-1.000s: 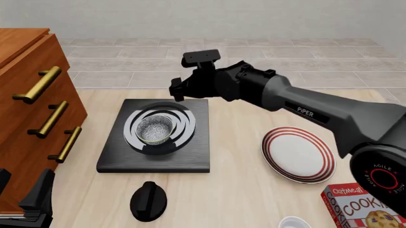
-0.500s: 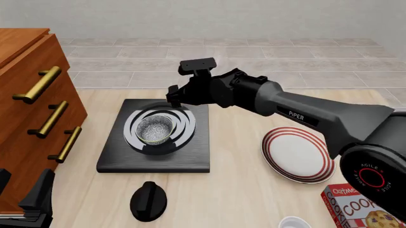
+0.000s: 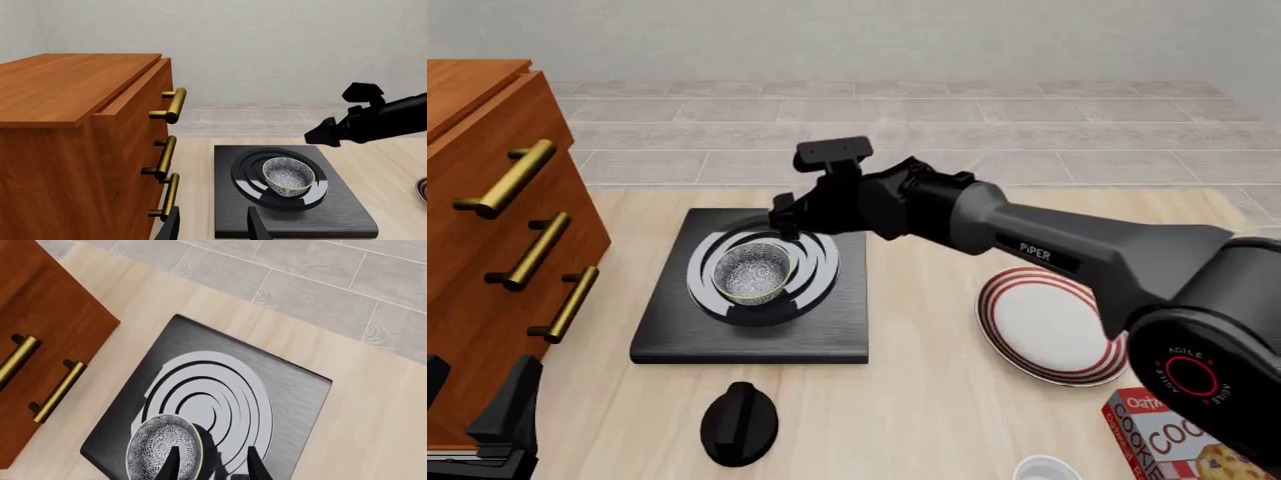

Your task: Pick the akita bowl on the stove and place it on the plate.

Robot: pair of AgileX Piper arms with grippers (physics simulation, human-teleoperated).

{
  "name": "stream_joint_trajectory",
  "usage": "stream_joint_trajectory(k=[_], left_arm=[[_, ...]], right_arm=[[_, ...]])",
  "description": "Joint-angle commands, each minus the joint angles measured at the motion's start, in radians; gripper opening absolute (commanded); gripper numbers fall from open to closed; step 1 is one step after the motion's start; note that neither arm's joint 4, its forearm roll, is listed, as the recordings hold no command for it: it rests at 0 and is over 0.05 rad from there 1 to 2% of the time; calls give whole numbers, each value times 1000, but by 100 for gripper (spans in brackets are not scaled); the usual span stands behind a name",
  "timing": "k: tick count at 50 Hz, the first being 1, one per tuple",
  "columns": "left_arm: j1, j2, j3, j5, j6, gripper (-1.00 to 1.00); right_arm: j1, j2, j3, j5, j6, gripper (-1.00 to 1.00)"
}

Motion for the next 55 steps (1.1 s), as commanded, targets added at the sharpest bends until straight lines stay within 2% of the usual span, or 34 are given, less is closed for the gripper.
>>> stream_joint_trajectory(k=[1, 10, 20, 55], left_arm=[[0, 0, 0, 0, 0, 100], [0, 0, 0, 0, 0, 100], [0, 0, 0, 0, 0, 100], [0, 0, 0, 0, 0, 100]], right_arm=[[6, 15, 0, -1, 10, 100], [6, 26, 4, -11, 17, 100], [15, 28, 24, -35, 50, 100], [12, 96, 30, -79, 73, 100]])
